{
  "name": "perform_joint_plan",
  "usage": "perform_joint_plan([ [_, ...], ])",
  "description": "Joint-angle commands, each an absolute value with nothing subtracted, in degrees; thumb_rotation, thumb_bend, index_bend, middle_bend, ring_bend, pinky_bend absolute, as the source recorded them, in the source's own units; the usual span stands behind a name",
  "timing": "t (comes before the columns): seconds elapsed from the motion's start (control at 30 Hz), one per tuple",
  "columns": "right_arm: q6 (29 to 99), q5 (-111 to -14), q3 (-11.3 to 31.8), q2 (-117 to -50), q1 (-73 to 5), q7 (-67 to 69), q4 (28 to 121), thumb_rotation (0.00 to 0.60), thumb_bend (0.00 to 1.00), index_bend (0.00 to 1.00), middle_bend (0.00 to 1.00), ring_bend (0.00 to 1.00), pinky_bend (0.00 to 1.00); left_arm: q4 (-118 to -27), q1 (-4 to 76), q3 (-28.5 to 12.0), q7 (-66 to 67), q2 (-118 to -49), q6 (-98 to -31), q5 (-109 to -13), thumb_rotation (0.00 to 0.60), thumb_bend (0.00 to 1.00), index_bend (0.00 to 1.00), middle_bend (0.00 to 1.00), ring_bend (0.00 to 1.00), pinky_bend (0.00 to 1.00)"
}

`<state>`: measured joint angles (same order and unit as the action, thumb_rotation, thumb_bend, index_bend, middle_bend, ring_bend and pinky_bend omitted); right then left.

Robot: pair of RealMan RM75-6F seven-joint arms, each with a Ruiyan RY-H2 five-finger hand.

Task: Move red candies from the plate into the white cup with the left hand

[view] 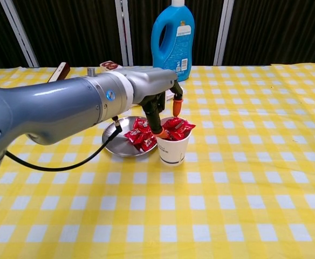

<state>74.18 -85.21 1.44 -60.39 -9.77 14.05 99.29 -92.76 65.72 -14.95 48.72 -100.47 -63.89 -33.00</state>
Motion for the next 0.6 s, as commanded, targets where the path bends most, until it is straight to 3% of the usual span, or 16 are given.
perform_joint_plan([
  [0.03,74.29,-85.24,1.48,-60.42,-9.76,13.93,99.31,0.600,0.28,0.00,0.00,0.00,0.00,-93.85,64.76,-15.42,47.10,-99.17,-64.73,-34.47,0.600,0.22,0.40,0.89,0.95,0.95],
  [0.33,74.39,-85.15,1.42,-60.50,-9.66,13.57,99.28,0.600,0.28,0.00,0.00,0.00,0.00,-96.65,61.22,-15.74,41.71,-95.12,-67.10,-39.18,0.600,0.22,0.37,0.78,0.86,0.91],
  [0.6,74.34,-85.11,1.40,-60.52,-9.67,13.30,99.26,0.600,0.28,0.00,0.00,0.00,0.00,-96.68,56.83,-12.55,39.26,-91.89,-68.44,-40.51,0.600,0.22,0.36,0.75,0.84,0.90],
])
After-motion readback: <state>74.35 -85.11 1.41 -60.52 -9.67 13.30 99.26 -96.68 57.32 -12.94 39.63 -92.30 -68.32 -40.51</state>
